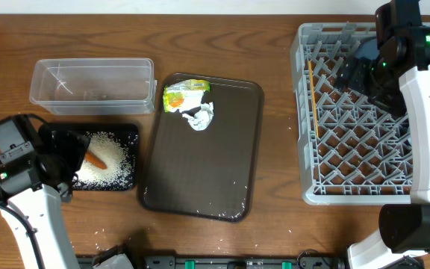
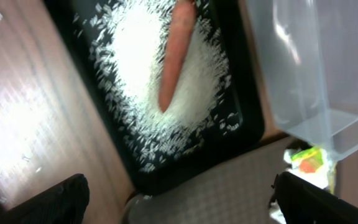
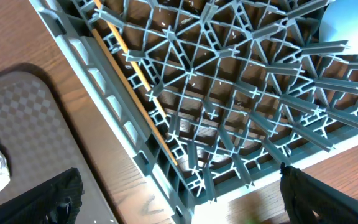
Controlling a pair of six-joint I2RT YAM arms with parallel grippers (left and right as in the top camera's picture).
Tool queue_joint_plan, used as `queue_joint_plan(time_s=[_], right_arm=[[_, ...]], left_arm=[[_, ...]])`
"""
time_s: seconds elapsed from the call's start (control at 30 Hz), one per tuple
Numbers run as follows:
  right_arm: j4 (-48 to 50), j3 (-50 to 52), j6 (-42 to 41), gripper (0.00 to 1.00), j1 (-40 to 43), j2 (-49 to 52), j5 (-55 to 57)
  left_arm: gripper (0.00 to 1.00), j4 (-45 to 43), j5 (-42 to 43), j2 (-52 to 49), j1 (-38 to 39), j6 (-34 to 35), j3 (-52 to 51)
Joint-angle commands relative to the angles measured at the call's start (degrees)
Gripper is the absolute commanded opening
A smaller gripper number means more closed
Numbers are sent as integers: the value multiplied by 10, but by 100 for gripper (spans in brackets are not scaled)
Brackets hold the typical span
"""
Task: Sort waste into correct bins and load items into the dishwasher rack
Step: 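Reach the left gripper to the white tissue on the dark tray and grasp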
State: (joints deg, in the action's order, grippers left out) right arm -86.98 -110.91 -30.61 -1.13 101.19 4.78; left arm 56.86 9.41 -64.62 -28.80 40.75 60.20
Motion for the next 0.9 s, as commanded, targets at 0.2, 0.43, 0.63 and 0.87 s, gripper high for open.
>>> queue_joint_plan(time_s=[0.2,0.43,0.63,0.87], right_arm=[[0,3,0,99,-3,2,10],[0,3,0,99,-4,2,10],[0,3,0,99,-4,2,10],[0,3,0,99,-4,2,10]], left_arm=[[98,69,144,-1,-2,57,11],[98,103,289,-1,34,44,5],[98,83,375,-1,161,-99,5],[98,22,236,-16,341,-72,33]])
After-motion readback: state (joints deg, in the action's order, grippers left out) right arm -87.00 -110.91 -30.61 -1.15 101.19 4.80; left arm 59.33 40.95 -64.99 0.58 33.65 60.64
